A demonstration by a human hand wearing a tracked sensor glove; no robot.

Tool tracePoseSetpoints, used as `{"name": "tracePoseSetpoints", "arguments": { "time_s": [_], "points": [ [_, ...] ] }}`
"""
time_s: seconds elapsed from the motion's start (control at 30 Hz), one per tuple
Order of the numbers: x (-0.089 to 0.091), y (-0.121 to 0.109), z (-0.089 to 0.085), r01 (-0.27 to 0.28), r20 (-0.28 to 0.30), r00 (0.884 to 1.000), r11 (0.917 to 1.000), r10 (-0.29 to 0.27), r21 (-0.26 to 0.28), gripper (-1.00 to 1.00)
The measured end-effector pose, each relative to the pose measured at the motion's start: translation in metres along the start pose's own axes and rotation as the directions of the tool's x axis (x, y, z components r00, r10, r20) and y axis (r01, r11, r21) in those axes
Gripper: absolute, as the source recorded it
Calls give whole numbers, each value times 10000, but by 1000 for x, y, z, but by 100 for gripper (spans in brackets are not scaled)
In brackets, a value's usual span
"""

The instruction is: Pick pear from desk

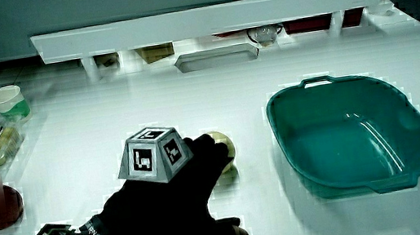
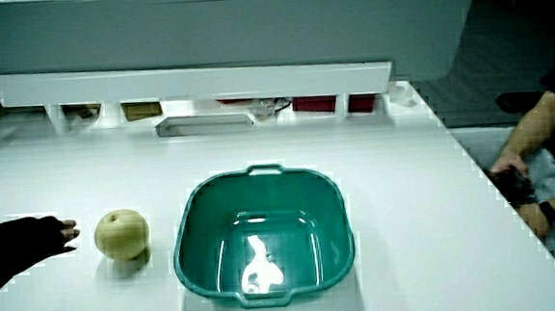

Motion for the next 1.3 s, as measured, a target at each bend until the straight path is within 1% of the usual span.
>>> {"name": "tracePoseSetpoints", "arguments": {
  "time_s": [0.03,0.07,0.17,0.2,0.27,0.3,0.33,0.43,0.47,0.5,0.53,0.57,0.6,0.63,0.67,0.73,0.77,0.8,0.83,0.87,0.9,0.93,0.97,1.03,1.07,1.1,1.17,1.2,1.23,1.27,1.3],
  "points": [
    [-7,6,-3,-174,668,9976,9991,199,-381,0],
    [-6,9,3,8,743,9972,9991,24,-430,0],
    [-12,22,5,130,1265,9919,9996,-97,-254,0],
    [-13,24,10,34,1217,9926,9986,30,-522,0],
    [-20,35,9,-44,1160,9932,9990,96,-448,0],
    [-9,31,24,-1108,1834,9732,9816,1388,-1553,0],
    [-32,49,4,-224,1700,9849,9983,314,-545,0],
    [-19,52,25,-654,2164,9723,9919,879,-1089,0],
    [-21,56,24,-725,2288,9684,9898,993,-1228,0],
    [-20,59,27,-876,2039,9720,9856,1164,-1447,0],
    [-25,66,22,-704,2597,9602,9889,1028,-1311,0],
    [-26,70,23,-572,2295,9695,9900,860,-1291,0],
    [-29,75,21,-534,2467,9654,9903,840,-1284,0],
    [-33,79,19,-452,2762,9576,9895,821,-1373,0],
    [-33,82,20,-585,2767,9556,9856,1013,-1590,0],
    [-45,96,12,-334,2749,9589,9901,703,-1366,0],
    [-46,99,13,-503,3185,9423,9842,1030,-1695,0],
    [-48,101,14,-658,3126,9420,9805,1222,-1850,0],
    [-50,105,13,-664,3137,9409,9780,1273,-1978,0],
    [-52,108,11,-663,3348,9323,9745,1371,-2146,0],
    [-55,112,8,-652,3566,9232,9727,1435,-2225,0],
    [-56,114,7,-741,3587,9198,9680,1593,-2397,0],
    [-58,117,5,-735,3602,9186,9660,1623,-2480,0],
    [-61,122,0,-758,3845,9058,9610,1778,-2660,0],
    [-61,125,-1,-797,3841,9044,9578,1860,-2760,0],
    [-61,127,-2,-734,3785,9078,9568,1809,-2812,0],
    [-63,132,-5,-706,3870,9033,9537,1854,-2922,0],
    [-64,134,-7,-713,3840,9040,9520,1878,-2977,0],
    [-64,135,-8,-794,3893,8988,9483,2014,-3073,0],
    [-64,136,-9,-743,3882,9004,9486,1964,-3077,0],
    [-66,139,-12,-663,3938,8989,9482,1919,-3108,0]
  ]
}}
